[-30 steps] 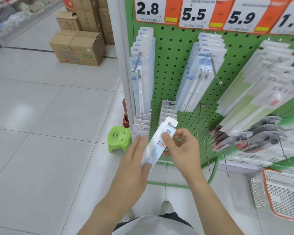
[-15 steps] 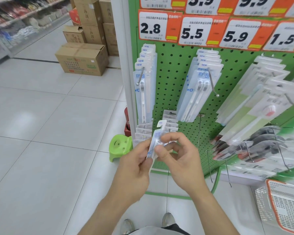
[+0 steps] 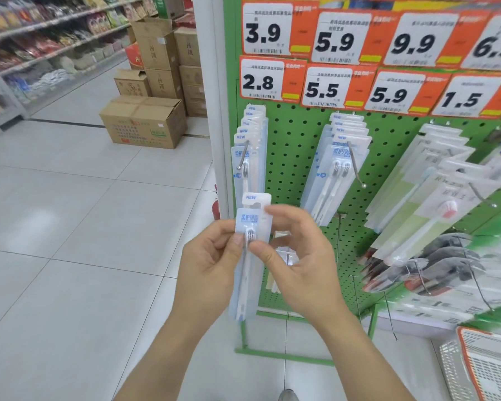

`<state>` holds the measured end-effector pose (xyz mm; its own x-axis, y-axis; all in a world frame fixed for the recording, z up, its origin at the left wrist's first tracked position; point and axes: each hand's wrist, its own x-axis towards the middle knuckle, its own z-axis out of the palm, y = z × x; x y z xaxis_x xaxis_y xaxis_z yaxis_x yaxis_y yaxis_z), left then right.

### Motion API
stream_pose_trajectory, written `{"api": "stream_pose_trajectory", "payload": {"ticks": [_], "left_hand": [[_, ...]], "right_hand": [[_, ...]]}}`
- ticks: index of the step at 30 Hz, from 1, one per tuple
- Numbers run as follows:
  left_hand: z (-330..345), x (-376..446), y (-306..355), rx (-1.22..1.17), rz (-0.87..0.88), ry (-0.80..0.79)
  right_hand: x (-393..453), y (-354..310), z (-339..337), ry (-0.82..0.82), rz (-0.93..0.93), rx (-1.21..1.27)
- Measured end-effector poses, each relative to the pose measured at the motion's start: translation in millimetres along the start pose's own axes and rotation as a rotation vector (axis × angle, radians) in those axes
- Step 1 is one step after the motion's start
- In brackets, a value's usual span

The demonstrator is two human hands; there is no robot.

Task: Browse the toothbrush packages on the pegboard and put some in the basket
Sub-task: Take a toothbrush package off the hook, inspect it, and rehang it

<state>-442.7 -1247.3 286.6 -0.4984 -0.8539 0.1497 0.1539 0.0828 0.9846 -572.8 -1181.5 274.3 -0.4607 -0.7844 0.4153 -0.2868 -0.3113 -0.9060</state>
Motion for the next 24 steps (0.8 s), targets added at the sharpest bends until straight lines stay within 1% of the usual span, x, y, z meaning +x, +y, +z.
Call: {"api": "stream_pose_trajectory", "payload": {"ticks": [5, 8, 13, 18, 21, 24], "left_hand": [[7.5, 9.5, 15.4, -0.043, 0.085, 0.031], [10.6, 14.0, 20.4, -0.087, 0.102, 0.05], [6.2, 18.9, 20.8, -0.076, 0.129, 0.095], [2.4, 24.3, 20.9, -0.082, 0.136, 0.072], [-3.1, 28.4, 17.5, -0.122, 0.099, 0.027], [-6.4, 32.7, 14.9, -0.065, 0.092, 0.018]], "right_hand": [[17.3, -15.1, 8.9, 0.066, -0.107, -0.063], [25.4, -17.8, 14.3, 0.084, -0.106, -0.097], [34.5, -19.5, 17.8, 0.079, -0.095, -0.141], [40.0, -22.1, 20.9, 0.083, -0.112, -0.177], [44.3, -20.0, 18.8, 0.073, -0.071, -0.185], [49.0, -17.3, 14.8, 0.053, -0.056, -0.204]]}}
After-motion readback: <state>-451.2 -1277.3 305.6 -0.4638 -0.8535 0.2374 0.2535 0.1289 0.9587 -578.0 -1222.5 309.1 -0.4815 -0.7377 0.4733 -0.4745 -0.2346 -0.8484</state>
